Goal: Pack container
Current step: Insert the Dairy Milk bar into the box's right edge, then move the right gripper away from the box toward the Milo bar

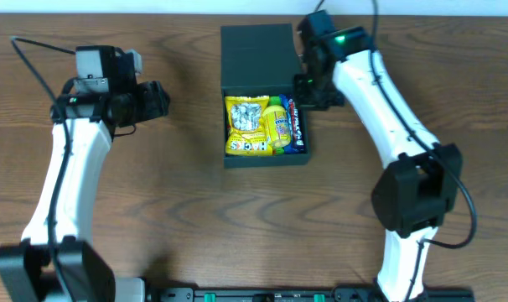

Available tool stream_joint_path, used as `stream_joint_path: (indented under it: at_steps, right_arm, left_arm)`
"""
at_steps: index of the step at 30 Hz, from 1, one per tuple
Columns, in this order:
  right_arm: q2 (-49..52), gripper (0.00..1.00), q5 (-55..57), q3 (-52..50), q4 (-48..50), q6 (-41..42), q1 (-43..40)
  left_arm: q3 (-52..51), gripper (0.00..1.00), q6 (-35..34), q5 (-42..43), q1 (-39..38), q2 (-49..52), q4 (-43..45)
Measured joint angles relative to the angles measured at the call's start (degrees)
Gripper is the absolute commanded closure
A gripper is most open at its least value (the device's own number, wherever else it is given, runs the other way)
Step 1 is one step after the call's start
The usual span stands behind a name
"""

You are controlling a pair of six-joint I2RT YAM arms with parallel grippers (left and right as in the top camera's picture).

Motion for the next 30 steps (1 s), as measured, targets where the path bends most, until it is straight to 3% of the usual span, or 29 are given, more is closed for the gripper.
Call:
stream_joint_path:
  at_steps: [6,13,22,30]
  right_arm:
    - [-1.1,0.99,0.4,-8.9,3.6,0.0,-6.7]
    - [-1.1,0.98,-10.2,-24.2,11.8,0.0,-5.1]
    - [-1.1,0.98,-14.9,-25.2,12.1,-0.3,1.4]
    - [-1.1,0.99,-12.9,-25.2,16.3,-0.2,-1.2]
  left_arm:
    - [-0.1,0.94,-1.6,7.0,-0.6,9.1,1.1]
    - [-0.2,0.94,-3.1,9.2,-2.2,10.5,3.2]
    - [-0.2,0.94,-3.3,9.6,-2.3,10.5,3.3]
    - [-0.2,0.94,-3.9,7.8,-2.3,10.7,0.9]
